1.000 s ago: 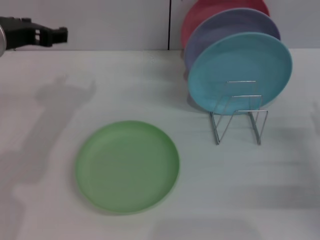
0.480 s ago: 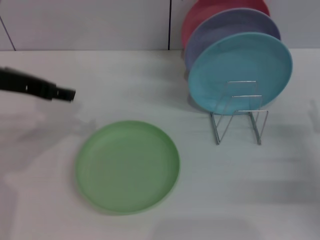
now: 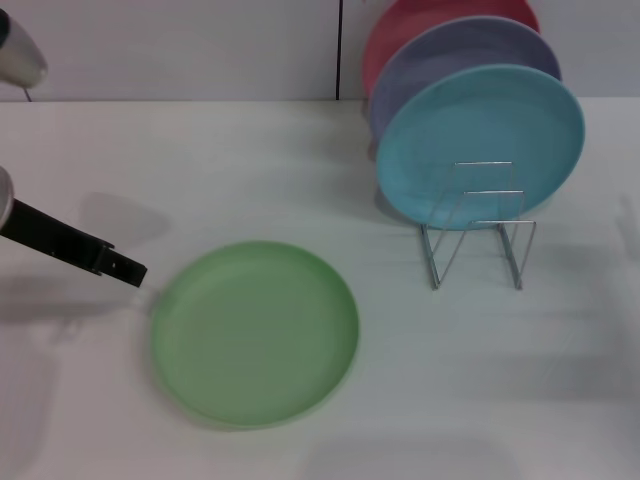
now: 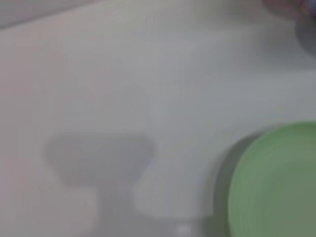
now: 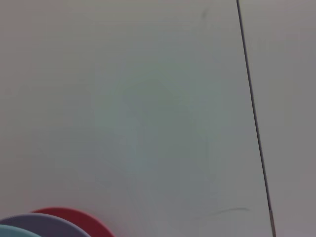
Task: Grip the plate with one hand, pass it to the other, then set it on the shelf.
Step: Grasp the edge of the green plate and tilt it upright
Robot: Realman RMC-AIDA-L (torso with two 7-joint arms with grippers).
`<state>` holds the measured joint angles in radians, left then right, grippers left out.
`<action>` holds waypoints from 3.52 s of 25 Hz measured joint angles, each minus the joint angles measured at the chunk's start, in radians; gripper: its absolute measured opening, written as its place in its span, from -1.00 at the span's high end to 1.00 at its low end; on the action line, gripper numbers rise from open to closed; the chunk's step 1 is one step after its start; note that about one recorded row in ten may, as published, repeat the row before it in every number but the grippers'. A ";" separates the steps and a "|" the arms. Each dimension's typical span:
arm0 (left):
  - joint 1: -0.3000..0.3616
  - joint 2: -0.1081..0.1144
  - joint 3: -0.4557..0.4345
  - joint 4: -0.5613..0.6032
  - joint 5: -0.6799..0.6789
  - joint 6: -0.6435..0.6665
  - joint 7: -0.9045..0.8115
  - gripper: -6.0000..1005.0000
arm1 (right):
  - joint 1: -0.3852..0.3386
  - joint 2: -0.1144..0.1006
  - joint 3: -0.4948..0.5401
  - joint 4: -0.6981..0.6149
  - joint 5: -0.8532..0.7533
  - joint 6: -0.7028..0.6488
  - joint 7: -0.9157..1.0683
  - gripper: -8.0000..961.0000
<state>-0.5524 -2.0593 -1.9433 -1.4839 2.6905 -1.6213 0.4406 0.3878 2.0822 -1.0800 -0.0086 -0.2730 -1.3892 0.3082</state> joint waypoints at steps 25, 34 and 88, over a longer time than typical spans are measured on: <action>-0.038 -0.005 0.064 0.230 -0.040 0.131 0.012 -0.64 | 0.006 0.002 0.000 -0.008 0.000 0.024 0.000 -0.26; -0.049 -0.006 0.081 0.275 -0.043 0.150 0.013 -0.64 | 0.003 0.004 0.000 -0.005 0.000 0.019 0.000 -0.26; -0.086 -0.002 0.129 0.353 -0.031 0.187 0.010 0.30 | 0.000 0.004 0.000 -0.004 0.000 0.016 0.003 -0.26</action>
<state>-0.6384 -2.0616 -1.8147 -1.1305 2.6595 -1.4347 0.4503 0.3880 2.0862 -1.0799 -0.0123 -0.2730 -1.3734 0.3110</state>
